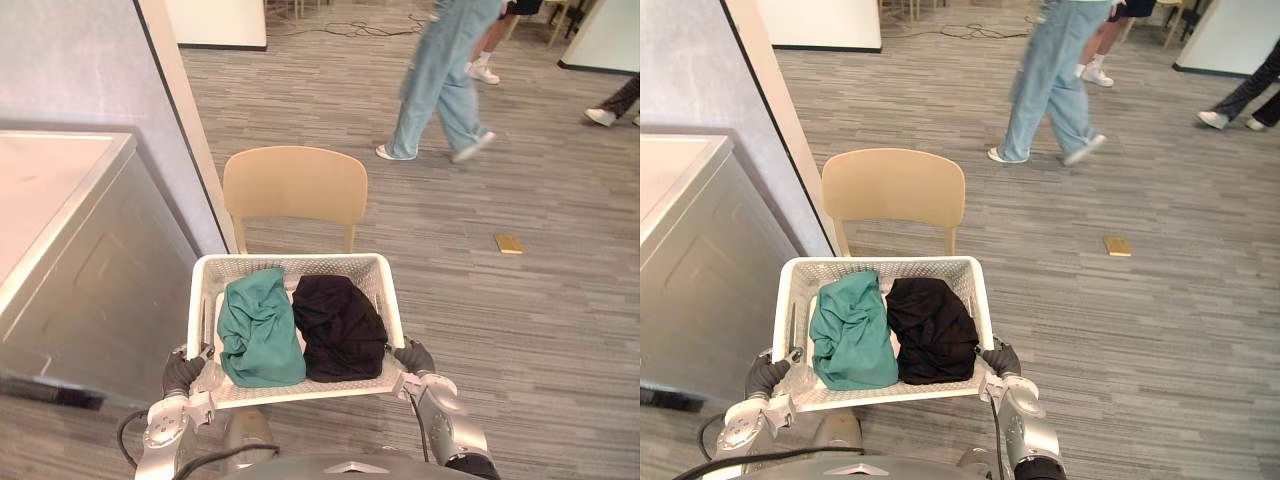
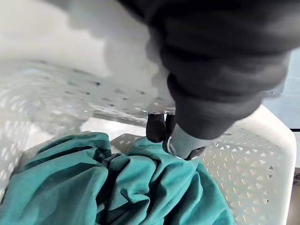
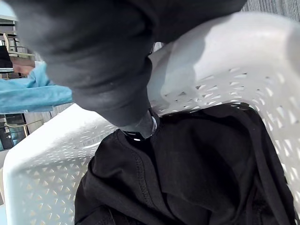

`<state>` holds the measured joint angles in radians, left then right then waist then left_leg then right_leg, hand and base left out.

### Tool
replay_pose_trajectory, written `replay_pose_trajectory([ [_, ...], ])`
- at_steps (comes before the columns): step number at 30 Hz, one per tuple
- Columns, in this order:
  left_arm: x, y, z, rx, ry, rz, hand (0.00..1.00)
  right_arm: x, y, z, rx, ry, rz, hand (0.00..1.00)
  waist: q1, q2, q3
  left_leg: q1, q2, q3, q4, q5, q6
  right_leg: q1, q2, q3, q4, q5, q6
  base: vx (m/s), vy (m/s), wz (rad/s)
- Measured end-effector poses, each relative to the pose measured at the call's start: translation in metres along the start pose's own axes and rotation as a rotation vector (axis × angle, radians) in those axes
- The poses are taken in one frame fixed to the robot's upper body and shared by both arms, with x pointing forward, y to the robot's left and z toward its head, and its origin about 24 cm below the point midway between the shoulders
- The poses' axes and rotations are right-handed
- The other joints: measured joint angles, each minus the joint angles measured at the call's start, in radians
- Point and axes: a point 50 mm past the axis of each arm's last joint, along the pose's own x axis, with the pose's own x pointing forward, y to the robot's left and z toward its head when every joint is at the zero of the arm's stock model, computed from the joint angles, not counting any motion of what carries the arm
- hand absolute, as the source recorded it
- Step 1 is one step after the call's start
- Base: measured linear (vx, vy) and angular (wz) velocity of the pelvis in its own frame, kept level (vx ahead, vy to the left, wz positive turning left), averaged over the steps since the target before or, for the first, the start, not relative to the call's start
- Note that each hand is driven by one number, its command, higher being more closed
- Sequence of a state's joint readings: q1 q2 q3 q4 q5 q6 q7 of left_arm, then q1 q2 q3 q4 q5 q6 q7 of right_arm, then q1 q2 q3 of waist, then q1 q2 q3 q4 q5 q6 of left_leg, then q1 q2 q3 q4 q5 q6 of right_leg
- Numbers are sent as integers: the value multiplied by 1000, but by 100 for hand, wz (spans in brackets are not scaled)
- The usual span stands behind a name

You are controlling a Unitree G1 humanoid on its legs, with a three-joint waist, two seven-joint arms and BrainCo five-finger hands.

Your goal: Pick up the laundry basket with both hands and put the clothes into the washing machine.

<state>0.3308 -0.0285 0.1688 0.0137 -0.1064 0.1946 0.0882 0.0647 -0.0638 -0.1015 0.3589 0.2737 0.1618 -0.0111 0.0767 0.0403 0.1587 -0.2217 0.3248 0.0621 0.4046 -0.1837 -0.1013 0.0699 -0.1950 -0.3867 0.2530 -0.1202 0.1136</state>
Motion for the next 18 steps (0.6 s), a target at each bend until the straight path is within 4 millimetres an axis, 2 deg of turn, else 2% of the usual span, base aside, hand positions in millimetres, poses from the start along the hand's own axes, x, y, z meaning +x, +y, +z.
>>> replay_pose_trajectory([
  [1,1,-5,2,-8,-7,-10,100,1,-4,4,-10,-13,-4,100,-6,25,-14,16,12,6,-119,170,7,4,-13,4,-1,5,36,274,465,-15],
  [2,2,-7,3,-8,-12,-12,100,2,-4,6,-10,-16,-5,100,-6,17,-12,17,4,9,-117,190,-112,7,-29,24,-4,4,59,281,544,-8],
  [3,9,0,12,32,-38,0,100,5,8,5,18,-11,5,100,-7,-47,-5,17,-51,25,-90,173,-70,13,-82,36,-31,32,55,173,365,3],
  [5,13,9,23,44,-71,9,100,7,21,8,48,-23,31,100,-9,-71,1,8,-75,35,-66,144,-42,22,-85,36,-65,102,60,161,338,-3],
  [6,13,11,28,43,-94,17,100,8,26,10,55,-31,42,100,-2,-71,1,6,-82,52,-21,106,-28,30,-90,20,-81,152,68,80,208,-20],
  [7,13,11,30,44,-108,14,100,9,26,12,54,-38,44,100,-2,-71,2,4,-86,53,-3,90,-23,37,-94,18,-88,165,73,63,251,-21],
  [8,12,10,37,50,-142,7,100,9,27,17,55,-58,48,100,-1,-73,1,-11,-99,64,22,65,-13,35,-112,19,-93,168,78,17,190,-8],
  [11,13,7,46,46,-182,-1,100,9,30,29,55,-107,60,100,2,-79,-3,-40,-117,90,46,48,-6,12,-135,18,-121,167,80,-36,145,-21],
  [13,13,2,52,50,-205,-18,100,9,27,32,63,-121,50,100,1,-69,7,-76,-118,95,50,53,-7,-8,-135,13,-143,160,89,-86,37,-13],
  [15,16,-9,61,52,-236,-54,100,11,21,44,58,-154,32,100,-6,-58,28,-141,-121,73,49,84,-11,-44,-131,-10,-159,144,134,-114,-30,16],
  [18,23,-27,73,47,-268,-101,100,16,14,64,34,-205,14,100,-14,-49,64,-176,-117,45,6,128,-25,-78,-112,-32,-152,143,134,-122,-42,25],
])
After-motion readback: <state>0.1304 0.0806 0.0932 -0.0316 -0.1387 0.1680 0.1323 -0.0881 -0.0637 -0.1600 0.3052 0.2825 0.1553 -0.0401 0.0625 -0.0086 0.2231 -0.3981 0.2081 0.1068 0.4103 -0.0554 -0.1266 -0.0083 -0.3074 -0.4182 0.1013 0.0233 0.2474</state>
